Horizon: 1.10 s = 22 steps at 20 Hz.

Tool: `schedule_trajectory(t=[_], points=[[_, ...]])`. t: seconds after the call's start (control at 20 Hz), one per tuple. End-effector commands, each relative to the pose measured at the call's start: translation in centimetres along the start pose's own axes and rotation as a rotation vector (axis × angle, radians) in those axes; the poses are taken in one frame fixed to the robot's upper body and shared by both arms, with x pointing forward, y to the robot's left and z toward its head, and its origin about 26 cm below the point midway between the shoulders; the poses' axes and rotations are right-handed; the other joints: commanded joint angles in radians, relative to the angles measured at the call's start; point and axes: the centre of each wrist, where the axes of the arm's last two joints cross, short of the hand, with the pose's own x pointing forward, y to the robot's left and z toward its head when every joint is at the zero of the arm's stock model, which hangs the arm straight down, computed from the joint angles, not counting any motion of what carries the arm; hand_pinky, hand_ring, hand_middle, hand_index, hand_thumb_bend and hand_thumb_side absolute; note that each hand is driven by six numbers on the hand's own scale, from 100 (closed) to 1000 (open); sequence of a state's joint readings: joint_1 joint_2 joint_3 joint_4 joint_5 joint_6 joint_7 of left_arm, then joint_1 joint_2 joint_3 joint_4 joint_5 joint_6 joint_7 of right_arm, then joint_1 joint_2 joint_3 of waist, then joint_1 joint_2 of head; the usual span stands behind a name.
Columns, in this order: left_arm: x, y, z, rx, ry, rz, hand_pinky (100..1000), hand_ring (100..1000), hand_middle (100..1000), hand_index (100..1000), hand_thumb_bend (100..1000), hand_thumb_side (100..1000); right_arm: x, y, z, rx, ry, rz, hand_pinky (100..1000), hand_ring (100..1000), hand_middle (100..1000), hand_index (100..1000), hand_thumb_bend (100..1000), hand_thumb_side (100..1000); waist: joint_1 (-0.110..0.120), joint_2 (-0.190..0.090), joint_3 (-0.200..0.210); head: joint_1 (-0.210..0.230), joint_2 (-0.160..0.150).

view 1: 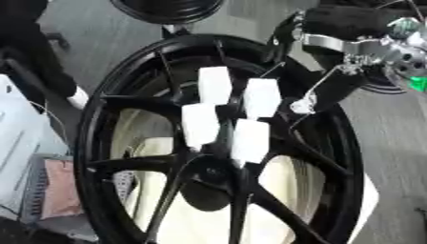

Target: Pull the pin out of the wheel hub.

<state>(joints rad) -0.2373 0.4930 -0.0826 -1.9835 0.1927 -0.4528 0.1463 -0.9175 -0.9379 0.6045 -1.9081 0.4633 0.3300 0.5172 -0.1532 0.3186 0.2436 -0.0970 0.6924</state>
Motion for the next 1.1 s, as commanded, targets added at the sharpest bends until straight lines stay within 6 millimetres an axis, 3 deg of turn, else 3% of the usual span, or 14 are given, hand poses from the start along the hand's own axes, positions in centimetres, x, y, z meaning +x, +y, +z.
schedule_trajectory(t=[0.05,1.1], points=[[0.49,0.22,-0.46,-0.006,-0.020,-0.010,770,625,622,804,100,720,0.13,-0.88,0.50,-0.027,0.006,0.002,809,719,648,760,492,208,0.007,-0.014,0.000,-0.001,-0.013],[0.49,0.34,-0.30,-0.002,-0.008,-0.010,772,627,621,804,100,720,0.54,-1.27,1.07,0.012,-0.020,-0.033,803,724,655,765,500,241,0.002,-0.034,-0.015,0.007,-0.004]])
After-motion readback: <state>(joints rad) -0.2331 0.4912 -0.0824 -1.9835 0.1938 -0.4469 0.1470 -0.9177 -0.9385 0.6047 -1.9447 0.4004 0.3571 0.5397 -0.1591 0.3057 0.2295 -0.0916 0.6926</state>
